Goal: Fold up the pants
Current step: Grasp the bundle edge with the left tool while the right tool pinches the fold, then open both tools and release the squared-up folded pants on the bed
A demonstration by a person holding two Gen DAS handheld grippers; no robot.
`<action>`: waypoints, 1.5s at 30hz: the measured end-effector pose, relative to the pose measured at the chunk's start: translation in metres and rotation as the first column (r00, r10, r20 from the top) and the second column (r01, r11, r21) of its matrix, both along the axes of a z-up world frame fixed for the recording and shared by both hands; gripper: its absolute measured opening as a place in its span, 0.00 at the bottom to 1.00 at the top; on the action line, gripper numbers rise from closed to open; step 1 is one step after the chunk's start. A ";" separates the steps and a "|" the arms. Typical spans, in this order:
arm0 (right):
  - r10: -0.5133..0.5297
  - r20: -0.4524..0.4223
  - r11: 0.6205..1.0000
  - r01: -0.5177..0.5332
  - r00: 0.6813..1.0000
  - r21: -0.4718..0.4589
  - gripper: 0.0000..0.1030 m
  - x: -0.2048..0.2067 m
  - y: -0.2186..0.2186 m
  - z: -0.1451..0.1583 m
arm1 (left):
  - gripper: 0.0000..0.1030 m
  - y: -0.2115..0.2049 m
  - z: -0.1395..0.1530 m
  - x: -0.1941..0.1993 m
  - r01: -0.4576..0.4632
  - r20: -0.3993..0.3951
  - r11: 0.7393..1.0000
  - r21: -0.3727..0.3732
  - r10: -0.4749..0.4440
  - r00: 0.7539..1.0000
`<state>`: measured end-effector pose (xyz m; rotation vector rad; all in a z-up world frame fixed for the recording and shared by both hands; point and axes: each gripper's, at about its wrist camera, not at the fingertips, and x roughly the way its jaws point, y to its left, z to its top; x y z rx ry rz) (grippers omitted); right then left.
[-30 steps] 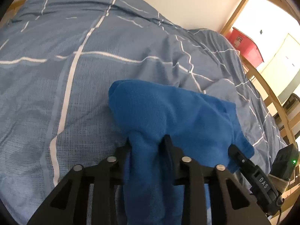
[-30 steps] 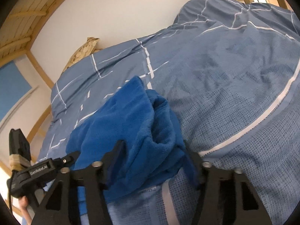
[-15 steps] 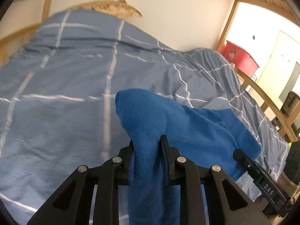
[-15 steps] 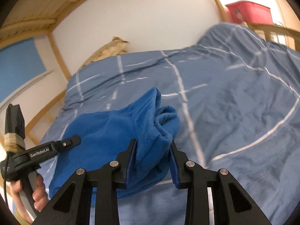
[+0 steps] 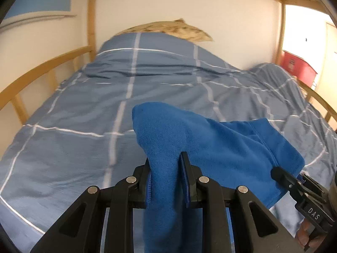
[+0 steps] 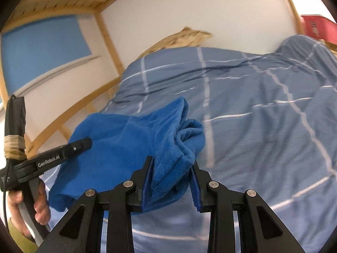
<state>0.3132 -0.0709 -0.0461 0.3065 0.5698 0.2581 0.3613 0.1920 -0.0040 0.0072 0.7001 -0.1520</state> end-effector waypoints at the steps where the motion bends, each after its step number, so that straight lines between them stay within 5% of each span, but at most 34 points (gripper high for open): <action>1: 0.014 -0.004 1.000 -0.014 1.000 -0.002 0.32 0.007 0.015 -0.003 | 0.22 0.012 -0.004 0.004 -0.010 -0.003 1.000 0.010 0.010 1.000; 6: 0.066 -0.031 0.997 -0.067 0.997 -0.027 0.32 0.031 0.080 -0.024 | 0.23 0.058 -0.033 0.027 -0.035 -0.047 0.997 0.071 0.038 0.998; 13: 0.084 -0.106 0.995 -0.090 0.991 -0.052 0.33 0.043 0.111 -0.063 | 0.25 0.080 -0.082 0.037 -0.032 -0.143 0.995 0.095 0.045 0.989; 20: 0.103 -0.160 0.990 -0.116 0.982 -0.079 0.54 0.038 0.108 -0.067 | 0.58 0.075 -0.067 0.010 -0.129 -0.075 0.961 0.243 0.151 0.986; 22: 0.098 -0.138 0.991 -0.110 0.986 -0.080 0.56 0.033 0.101 -0.060 | 0.60 0.073 -0.054 -0.004 -0.181 -0.039 0.950 0.254 0.197 0.980; 28: 0.138 0.013 0.981 -0.135 0.990 -0.137 0.56 0.026 0.088 -0.023 | 0.74 0.060 -0.029 -0.051 -0.276 -0.005 0.951 0.138 0.279 0.960; 31: 0.183 0.003 0.972 -0.180 0.983 -0.148 0.56 0.048 0.084 -0.009 | 0.76 0.056 -0.032 -0.061 -0.280 0.002 0.959 0.053 0.280 0.960; 34: 0.210 -0.050 0.968 -0.215 0.976 -0.132 0.56 0.078 0.082 -0.010 | 0.78 0.046 -0.043 -0.056 -0.247 0.003 0.962 0.118 0.249 0.969; 36: 0.211 -0.084 0.967 -0.221 0.974 -0.126 0.51 0.095 0.082 -0.016 | 0.78 0.041 -0.052 -0.052 -0.280 0.025 0.946 0.165 0.279 0.960; 41: 0.256 -0.183 0.961 -0.270 0.949 -0.056 0.39 0.125 0.090 -0.038 | 0.78 0.036 -0.071 -0.044 -0.237 -0.001 0.954 0.182 0.242 0.970; 45: 0.269 -0.206 0.958 -0.284 0.941 -0.045 0.18 0.134 0.097 -0.049 | 0.78 0.038 -0.087 -0.040 -0.233 -0.055 0.954 0.188 0.247 0.967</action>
